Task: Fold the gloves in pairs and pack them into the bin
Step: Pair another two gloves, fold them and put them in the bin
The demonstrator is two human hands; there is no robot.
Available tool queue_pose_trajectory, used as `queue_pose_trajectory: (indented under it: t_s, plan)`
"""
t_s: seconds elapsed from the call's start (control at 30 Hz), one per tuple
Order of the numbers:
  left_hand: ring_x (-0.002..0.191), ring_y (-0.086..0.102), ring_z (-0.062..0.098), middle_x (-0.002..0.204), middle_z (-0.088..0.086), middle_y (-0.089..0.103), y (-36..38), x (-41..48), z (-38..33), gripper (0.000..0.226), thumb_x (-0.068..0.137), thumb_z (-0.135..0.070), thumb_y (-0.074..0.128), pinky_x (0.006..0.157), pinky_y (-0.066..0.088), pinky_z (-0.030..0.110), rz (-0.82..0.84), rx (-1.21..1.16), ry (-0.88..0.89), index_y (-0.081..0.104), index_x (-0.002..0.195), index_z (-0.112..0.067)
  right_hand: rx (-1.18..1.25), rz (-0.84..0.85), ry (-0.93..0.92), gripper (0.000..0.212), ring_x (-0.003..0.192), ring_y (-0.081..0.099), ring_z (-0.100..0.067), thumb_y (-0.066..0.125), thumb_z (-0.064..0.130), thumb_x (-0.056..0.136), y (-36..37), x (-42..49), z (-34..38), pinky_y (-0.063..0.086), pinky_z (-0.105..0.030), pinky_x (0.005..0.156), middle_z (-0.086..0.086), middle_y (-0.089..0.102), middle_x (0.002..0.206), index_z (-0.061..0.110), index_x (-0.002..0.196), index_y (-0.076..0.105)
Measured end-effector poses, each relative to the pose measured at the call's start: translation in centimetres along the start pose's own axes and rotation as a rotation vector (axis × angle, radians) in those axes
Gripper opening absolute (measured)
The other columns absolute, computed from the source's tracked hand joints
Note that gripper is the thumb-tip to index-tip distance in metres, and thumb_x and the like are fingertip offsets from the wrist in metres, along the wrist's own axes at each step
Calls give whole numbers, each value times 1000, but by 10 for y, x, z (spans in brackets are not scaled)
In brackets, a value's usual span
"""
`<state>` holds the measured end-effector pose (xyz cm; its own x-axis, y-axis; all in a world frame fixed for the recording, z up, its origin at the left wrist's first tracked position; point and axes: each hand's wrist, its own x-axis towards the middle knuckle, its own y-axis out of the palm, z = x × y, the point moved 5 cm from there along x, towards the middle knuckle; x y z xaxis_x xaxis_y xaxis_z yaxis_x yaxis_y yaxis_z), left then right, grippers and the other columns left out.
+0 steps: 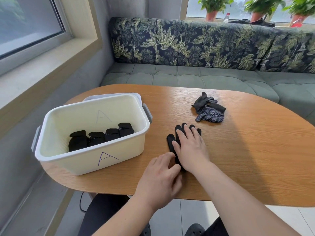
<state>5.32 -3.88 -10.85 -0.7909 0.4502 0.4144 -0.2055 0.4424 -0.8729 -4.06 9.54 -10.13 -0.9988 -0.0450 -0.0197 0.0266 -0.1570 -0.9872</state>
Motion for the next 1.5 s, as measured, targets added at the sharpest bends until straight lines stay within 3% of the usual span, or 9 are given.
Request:
queue_pose_trajectory:
  t_s: [0.27, 0.4, 0.6, 0.7, 0.83, 0.97, 1.07, 1.27, 1.5]
  plan:
    - [95, 48, 21, 126, 5, 53, -6, 1, 2, 21, 94, -35, 63, 84, 45, 30, -18, -34, -89, 58, 101, -16, -47, 93, 19, 78, 164, -17, -28, 17, 73, 103, 20, 21, -4, -5, -51, 133, 0, -15, 179, 36, 170, 0]
    - [99, 52, 23, 129, 7, 50, -5, 1, 2, 25, 96, -37, 60, 86, 52, 38, -1, -48, -109, 59, 108, -15, -51, 94, 7, 82, 164, -18, -28, 14, 77, 101, 17, 27, -9, -6, -52, 132, 1, -16, 178, 36, 170, -2]
    - [123, 52, 26, 143, 7, 45, -6, 1, 4, 33, 99, -41, 56, 103, 49, 37, 30, -61, -138, 56, 123, -18, -68, 105, 0, 80, 163, -20, -26, 12, 76, 102, 17, 13, -7, -6, -52, 132, 2, -21, 177, 36, 170, -7]
    - [149, 35, 23, 158, 3, 35, -5, 3, 6, 46, 102, -46, 48, 125, 32, 34, 63, -55, -177, 47, 141, -21, -55, 71, -18, 79, 164, -19, -25, 11, 75, 103, 18, -2, -7, -5, -50, 133, 3, -19, 178, 37, 170, -6]
    - [164, 1, 14, 175, -3, 15, -2, 6, 8, 66, 107, -53, 33, 132, 3, 30, 163, -22, -222, 23, 165, -23, 133, -30, -69, 73, 165, -13, -17, 25, 68, 106, 15, -14, -10, -1, -45, 134, 9, -9, 179, 37, 170, 10]
    - [162, -19, 12, 179, -8, 0, 3, 11, 10, 73, 109, -59, 26, 133, -3, 36, 267, 30, -207, 6, 171, -26, 513, -226, -55, 51, 164, 9, -17, 51, 42, 109, 5, -19, -24, 14, -43, 133, 8, 18, 176, 32, 159, 47]
    - [162, -23, 14, 179, -11, -3, 8, 12, 11, 70, 108, -65, 20, 133, -6, 40, 324, 49, -217, 8, 170, -35, 474, -322, 44, 46, 156, 29, -19, 56, 32, 106, 1, -28, -41, 31, -45, 128, 6, 33, 169, 26, 152, 55]
    - [159, -30, 14, 179, -8, -11, 11, 13, 13, 71, 107, -67, 18, 133, -8, 42, 356, 73, -234, 9, 170, -37, 137, -59, 69, 72, 166, -4, -22, 31, 64, 107, 9, -28, -59, 2, -47, 134, 6, 4, 179, 34, 170, 14]
    - [158, -33, 16, 177, 0, -19, 13, 12, 16, 81, 105, -70, 15, 132, -13, 44, 355, 117, -279, 1, 171, -26, 99, -58, -14, 76, 165, -6, -18, 13, 74, 102, 9, -72, -58, -1, -44, 134, 13, 4, 178, 38, 169, 19]
